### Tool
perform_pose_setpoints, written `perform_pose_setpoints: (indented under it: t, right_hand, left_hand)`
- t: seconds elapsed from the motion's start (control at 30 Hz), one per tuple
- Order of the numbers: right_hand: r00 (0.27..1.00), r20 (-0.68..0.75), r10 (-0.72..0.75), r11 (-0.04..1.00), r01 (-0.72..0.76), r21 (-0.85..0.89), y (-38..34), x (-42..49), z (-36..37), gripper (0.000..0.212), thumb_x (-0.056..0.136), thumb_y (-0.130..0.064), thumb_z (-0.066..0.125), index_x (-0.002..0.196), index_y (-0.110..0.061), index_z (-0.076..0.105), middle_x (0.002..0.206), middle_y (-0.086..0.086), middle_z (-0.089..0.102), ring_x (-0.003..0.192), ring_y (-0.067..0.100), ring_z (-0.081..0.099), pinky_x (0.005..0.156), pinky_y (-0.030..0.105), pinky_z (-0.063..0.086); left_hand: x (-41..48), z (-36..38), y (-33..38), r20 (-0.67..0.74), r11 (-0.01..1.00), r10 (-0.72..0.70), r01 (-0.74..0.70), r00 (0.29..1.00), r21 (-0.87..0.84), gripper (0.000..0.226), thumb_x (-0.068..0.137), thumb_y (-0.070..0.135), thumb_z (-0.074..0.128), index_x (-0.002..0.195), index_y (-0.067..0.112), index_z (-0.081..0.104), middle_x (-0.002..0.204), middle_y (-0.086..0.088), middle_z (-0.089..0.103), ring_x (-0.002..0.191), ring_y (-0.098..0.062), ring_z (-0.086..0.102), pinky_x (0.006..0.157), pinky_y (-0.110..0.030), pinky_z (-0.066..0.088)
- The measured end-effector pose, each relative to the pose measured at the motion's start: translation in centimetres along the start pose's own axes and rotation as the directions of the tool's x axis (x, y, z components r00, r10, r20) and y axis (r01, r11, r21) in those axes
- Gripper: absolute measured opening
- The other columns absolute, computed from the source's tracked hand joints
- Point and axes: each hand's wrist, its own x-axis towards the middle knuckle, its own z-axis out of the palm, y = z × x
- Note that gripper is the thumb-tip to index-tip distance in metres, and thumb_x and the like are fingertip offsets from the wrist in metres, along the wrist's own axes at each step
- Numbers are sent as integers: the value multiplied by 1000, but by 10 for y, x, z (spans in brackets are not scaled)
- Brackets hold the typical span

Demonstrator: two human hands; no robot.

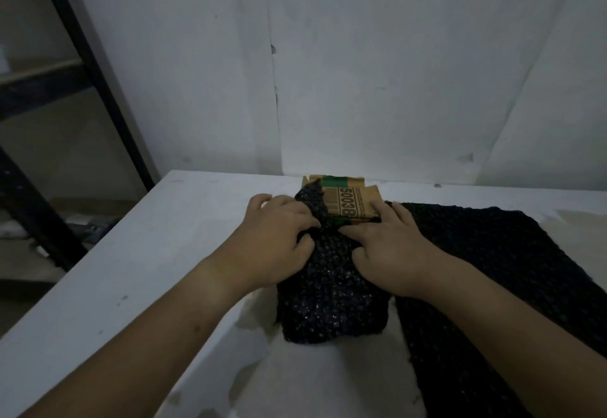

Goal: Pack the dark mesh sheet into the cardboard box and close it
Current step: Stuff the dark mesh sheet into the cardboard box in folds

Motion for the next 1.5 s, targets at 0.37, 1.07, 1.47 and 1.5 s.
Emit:
perform_pose_setpoints:
  t: [0.37,1.07,1.47,1.5]
  right_hand:
    - [939,-341,36,991,-78,-112,-15,-23,1,49,84,-36,35,122,-26,63,121,-6,65,133,25,35,108,36,20]
    - [902,-429,58,946,-188,-266,-21,-28,-4,33,79,-33,35,83,-14,62,90,4,59,94,28,49,84,43,38]
    - [941,289,176,961,-101,-257,-13,14,-23,63,82,-41,33,144,-39,38,160,2,23,148,29,-9,111,53,-20]
    - [922,330,201,953,-107,-283,-15,20,-25,61,83,-41,33,143,-36,41,159,4,25,148,30,-7,110,54,-21]
  left_hand:
    - [21,-4,17,376,989,-117,73,919,129,28,94,26,40,97,19,67,119,-1,62,137,-24,33,119,-54,-4]
    - [19,7,29,366,949,-234,131,901,286,49,94,42,33,117,17,68,144,-9,50,151,-42,9,116,-63,-16]
    - [23,11,20,292,990,-141,130,946,59,31,92,39,43,68,20,50,74,0,49,78,-24,55,66,-31,40]
    - [21,11,21,263,991,-133,128,956,40,30,92,37,44,69,18,52,75,-1,52,77,-24,56,65,-31,40]
